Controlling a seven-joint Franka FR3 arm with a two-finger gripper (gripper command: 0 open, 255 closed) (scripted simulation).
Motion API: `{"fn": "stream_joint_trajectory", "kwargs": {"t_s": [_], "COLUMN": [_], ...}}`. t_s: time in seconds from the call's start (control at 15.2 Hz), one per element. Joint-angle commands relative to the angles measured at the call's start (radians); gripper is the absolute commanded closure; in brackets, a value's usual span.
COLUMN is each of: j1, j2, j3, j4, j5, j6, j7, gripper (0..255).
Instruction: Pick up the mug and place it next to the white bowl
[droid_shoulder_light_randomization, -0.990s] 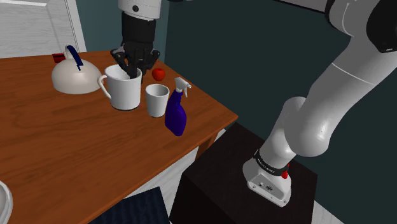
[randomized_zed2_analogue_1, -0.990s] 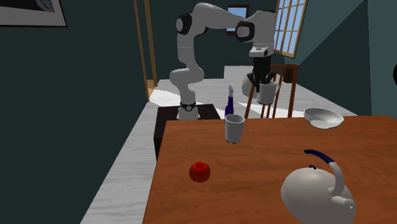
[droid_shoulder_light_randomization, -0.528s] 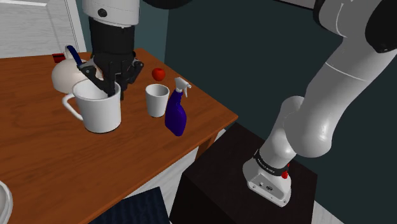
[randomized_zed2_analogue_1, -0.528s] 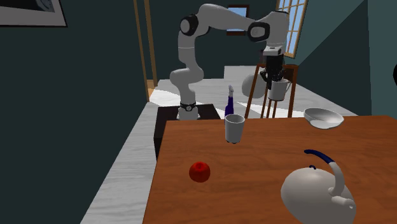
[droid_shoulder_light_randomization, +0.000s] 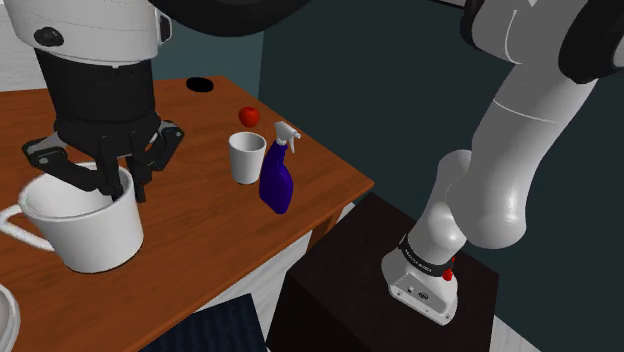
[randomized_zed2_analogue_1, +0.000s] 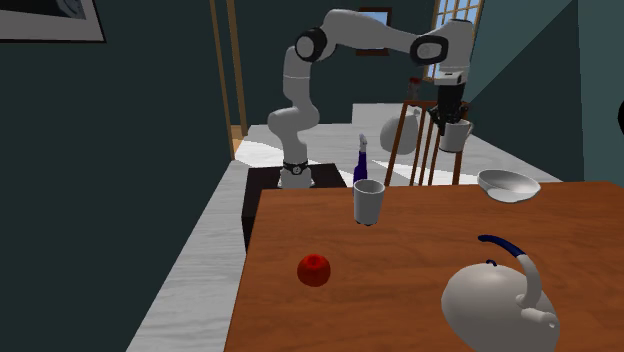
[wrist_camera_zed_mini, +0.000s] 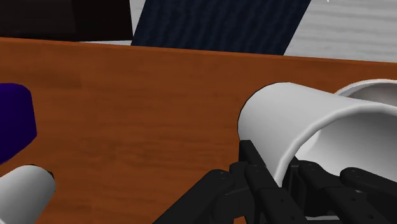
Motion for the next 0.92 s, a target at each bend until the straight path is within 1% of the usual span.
{"fn": "stream_joint_trajectory", "kwargs": {"t_s": [0.0, 0.07, 0.86], "j1": [0.034, 0.053, 0.051], "j2": [0.042, 0.068, 0.088], "j3": [0.019, 0.026, 0.020], "j4": [0.054, 0.084, -0.053], "j5": [-0.025, -0.040, -0.053], "j6": [-0.015, -0.023, 0.132], "j7": [0.057, 0.084, 0.090], "gripper": [255, 255, 255]}}
